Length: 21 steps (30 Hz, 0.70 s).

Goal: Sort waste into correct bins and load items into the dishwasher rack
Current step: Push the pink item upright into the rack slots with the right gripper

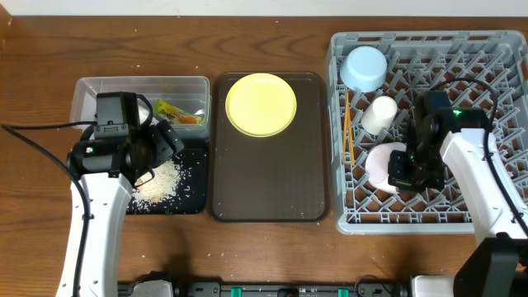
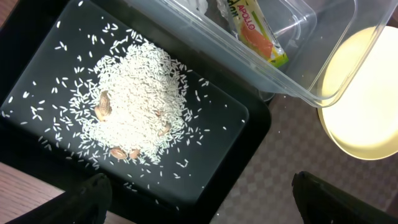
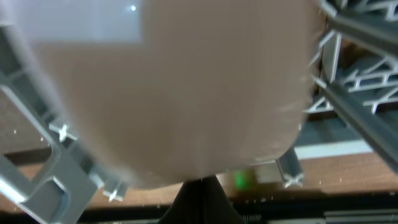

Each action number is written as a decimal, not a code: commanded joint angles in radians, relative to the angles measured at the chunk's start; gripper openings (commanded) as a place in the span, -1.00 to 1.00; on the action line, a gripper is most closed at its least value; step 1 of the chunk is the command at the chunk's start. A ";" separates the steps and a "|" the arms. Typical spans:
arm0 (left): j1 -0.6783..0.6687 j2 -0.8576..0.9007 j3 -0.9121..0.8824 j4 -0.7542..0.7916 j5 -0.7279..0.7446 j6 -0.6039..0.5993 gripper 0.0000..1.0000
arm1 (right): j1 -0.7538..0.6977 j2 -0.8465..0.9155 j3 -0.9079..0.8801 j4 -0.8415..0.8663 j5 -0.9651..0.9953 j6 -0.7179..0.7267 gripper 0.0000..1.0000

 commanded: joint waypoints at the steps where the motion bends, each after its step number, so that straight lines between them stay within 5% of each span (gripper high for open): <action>1: 0.004 0.002 0.014 -0.003 -0.005 0.005 0.92 | 0.007 -0.012 -0.004 0.032 0.014 0.016 -0.97; 14: 0.004 0.002 0.014 -0.003 -0.005 0.005 0.92 | 0.007 -0.012 0.042 0.070 0.117 0.016 -0.95; 21: 0.004 0.002 0.014 -0.003 -0.005 0.005 0.92 | 0.008 -0.012 0.244 -0.103 0.043 -0.021 -0.80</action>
